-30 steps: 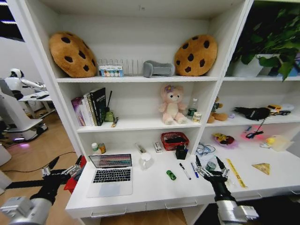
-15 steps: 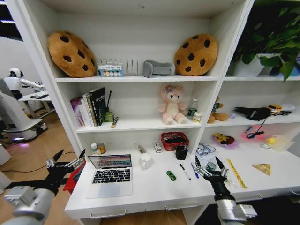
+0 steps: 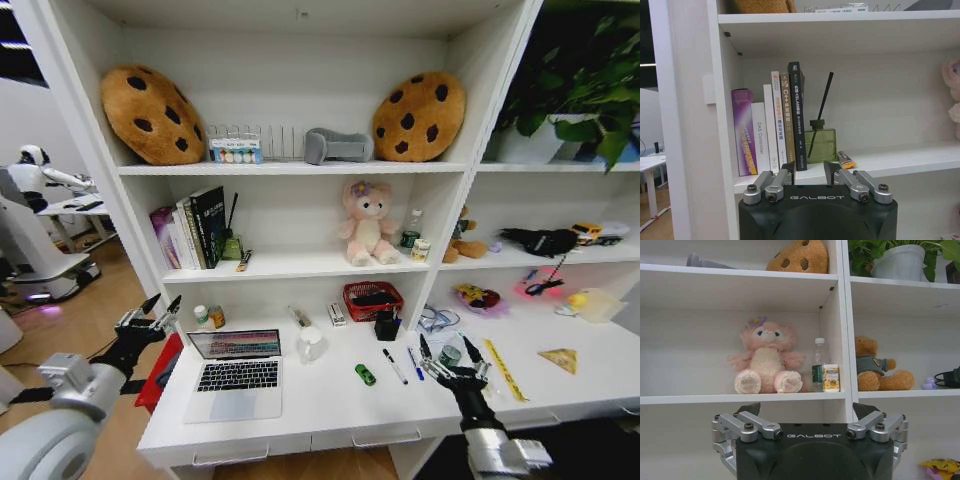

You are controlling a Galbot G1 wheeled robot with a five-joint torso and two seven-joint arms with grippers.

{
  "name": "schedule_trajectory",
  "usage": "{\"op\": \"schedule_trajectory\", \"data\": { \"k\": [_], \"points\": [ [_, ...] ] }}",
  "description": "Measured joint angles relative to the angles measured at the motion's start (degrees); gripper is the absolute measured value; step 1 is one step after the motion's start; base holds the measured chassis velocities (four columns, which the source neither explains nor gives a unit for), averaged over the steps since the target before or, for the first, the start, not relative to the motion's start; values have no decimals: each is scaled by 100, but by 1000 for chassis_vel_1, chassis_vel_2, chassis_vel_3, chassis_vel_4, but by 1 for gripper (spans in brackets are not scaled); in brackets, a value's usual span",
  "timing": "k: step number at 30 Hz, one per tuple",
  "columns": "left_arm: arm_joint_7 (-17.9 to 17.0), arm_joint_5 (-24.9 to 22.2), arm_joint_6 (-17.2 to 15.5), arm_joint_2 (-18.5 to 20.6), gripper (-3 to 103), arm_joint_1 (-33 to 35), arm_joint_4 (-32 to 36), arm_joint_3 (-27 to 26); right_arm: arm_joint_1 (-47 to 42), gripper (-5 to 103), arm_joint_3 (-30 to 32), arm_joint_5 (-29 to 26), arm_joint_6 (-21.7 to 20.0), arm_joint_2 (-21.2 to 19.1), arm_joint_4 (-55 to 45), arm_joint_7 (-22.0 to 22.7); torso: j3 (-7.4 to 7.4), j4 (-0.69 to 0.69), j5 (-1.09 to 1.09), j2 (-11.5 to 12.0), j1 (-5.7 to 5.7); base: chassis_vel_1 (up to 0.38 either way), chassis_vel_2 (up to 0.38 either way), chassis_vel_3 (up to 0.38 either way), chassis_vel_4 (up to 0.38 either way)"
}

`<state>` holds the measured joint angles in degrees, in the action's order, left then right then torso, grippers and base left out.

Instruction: Organize the objects on the table.

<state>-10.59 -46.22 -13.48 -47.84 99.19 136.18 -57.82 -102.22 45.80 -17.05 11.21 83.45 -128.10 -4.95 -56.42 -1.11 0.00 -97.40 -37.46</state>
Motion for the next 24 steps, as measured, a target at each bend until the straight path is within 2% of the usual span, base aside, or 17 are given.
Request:
{"op": "schedule_trajectory", "data": {
  "k": [2, 4, 5, 8, 9, 17, 20, 24],
  "points": [
    [13, -1, 2, -28, 27, -20, 17, 35, 10, 100, -13, -13, -42, -32, 2, -1, 0, 0, 0, 0, 0, 0, 0, 0, 0],
    [13, -1, 2, -32, 27, -22, 17, 38, 11, 100, -14, -15, -47, -36, 2, -1, 0, 0, 0, 0, 0, 0, 0, 0, 0],
    [13, -1, 2, -34, 22, -23, 18, 39, 12, 100, -15, -16, -49, -37, 2, -1, 0, 0, 0, 0, 0, 0, 0, 0, 0],
    [15, -1, 3, -45, 17, -29, 20, 47, 12, 100, -17, -23, -63, -44, 2, -2, 0, 0, 0, 0, 0, 0, 0, 0, 0],
    [19, 0, 3, -69, 2, -35, 25, 52, 12, 100, -25, -40, -88, -59, -2, -3, 0, 0, 0, 0, 0, 0, 0, 0, 0],
    [-22, 25, -8, -129, 0, 128, 119, -49, -26, 100, -43, -59, -90, -62, -17, -27, 0, -2, 0, 0, 0, 0, 0, 0, 0],
    [-23, 83, -19, -96, 0, 273, 112, -42, 1, 100, -34, -80, -78, -74, 2, -28, 0, 1, 0, 0, 0, 0, 0, 0, 0],
    [19, 110, -22, 199, 0, 239, -95, 93, 26, 100, -31, -118, -72, -166, 59, -28, 0, 1, 0, 0, 1, 0, 0, 0, 0]
  ]
}}
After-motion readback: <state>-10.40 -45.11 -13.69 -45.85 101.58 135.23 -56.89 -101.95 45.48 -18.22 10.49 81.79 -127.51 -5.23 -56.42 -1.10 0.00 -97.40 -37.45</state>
